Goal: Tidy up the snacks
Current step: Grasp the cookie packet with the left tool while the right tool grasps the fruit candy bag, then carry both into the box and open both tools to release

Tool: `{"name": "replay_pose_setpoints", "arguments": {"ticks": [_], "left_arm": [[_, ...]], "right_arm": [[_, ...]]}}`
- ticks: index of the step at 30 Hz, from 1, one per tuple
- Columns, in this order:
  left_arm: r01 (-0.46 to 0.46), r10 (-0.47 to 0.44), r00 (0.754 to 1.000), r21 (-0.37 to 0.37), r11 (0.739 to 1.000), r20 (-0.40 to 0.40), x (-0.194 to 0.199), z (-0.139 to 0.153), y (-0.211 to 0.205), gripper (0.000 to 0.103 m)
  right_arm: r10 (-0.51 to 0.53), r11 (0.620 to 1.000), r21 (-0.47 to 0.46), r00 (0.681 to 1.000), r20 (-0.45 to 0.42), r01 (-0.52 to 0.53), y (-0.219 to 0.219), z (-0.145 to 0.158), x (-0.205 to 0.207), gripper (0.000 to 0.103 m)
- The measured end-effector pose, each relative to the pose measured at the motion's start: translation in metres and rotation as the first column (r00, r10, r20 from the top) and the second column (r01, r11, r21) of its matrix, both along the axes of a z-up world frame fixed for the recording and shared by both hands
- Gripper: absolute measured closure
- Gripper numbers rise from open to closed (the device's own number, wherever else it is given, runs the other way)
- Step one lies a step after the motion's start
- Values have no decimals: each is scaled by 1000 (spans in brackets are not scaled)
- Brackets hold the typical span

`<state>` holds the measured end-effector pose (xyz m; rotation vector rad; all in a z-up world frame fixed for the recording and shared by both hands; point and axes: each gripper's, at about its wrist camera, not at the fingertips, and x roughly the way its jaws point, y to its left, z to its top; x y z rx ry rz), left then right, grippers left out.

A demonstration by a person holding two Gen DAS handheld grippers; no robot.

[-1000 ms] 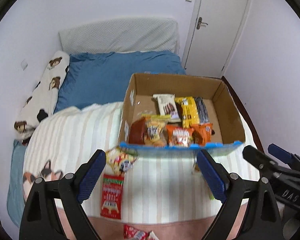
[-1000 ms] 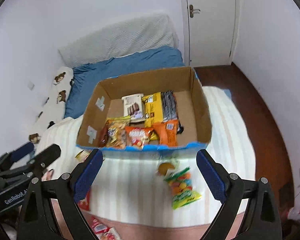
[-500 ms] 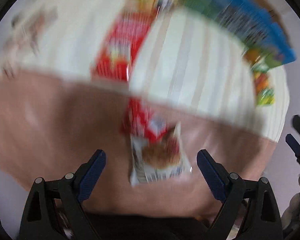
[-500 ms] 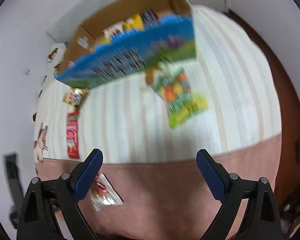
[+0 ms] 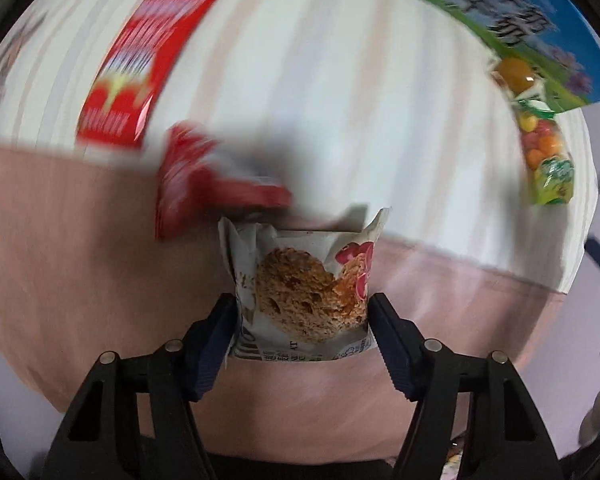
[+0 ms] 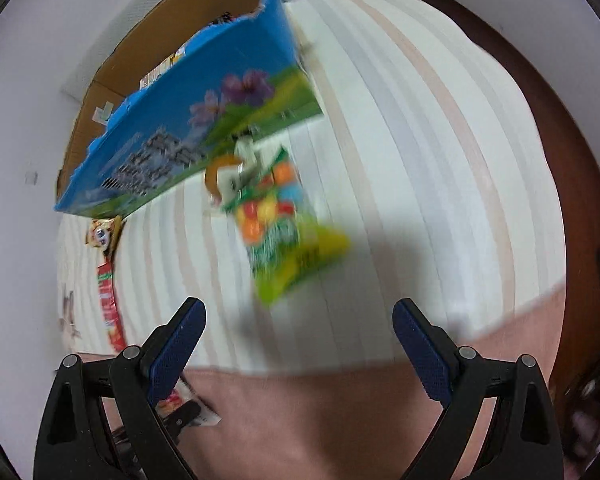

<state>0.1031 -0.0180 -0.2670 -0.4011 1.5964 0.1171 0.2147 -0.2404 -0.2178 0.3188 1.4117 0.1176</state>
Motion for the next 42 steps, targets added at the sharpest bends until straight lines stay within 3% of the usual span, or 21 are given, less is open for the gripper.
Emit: {"name": "replay_pose_setpoints", "arguments": {"ticks": [4,5,6,7,10,14,19,22,25,27,30,38,42], "left_arm": [[51,-52,998,38,998,27,31,-1,-22,37],[59,-60,998,43,997,29,35,-2,-24,37],[64,-65,997,47,997,34,39,-2,-27,36],[67,-68,997,43,997,39,42,-3,-28,35],[62,-62,998,3,998,28,48,-4,-25,26],[47,-46,998,-55,997,31,52,-11,-13,24],[35,-35,999,-71,997,6,62,-18,1,22],[-2,3,1000,-56,998,12,70,-21,6,22],[43,-44,998,12,999,53,71,-14,2,34],[148,-154,985,77,986,78,65,-8,-9,38],[232,-241,968,112,966,70,49,-7,-14,38],[235,-242,969,111,966,51,33,-16,-2,39],[247,-259,962,128,961,89,24,-5,-7,43]], "right_arm": [[177,977,-121,984,-10,-177,33,-18,43,11],[221,963,-152,975,-34,-224,42,-27,52,16],[236,959,-152,971,-47,-240,46,-34,56,38],[250,958,-133,966,-60,-256,48,-41,58,46],[262,953,-147,964,-50,-267,49,-44,54,50],[255,959,-109,964,-80,-263,42,-44,25,50],[165,985,-20,974,-158,-171,25,-44,-26,50],[82,997,25,979,-186,-79,17,-49,-55,50],[3,999,46,977,-212,7,14,-59,-71,47],[-8,1000,28,978,-207,14,18,-61,-76,45],[3,1000,-13,982,-187,-6,27,-66,-82,45],[19,997,-76,992,-127,-29,41,-71,-92,49],[27,998,-61,994,-103,-34,48,-61,-97,52]]}}
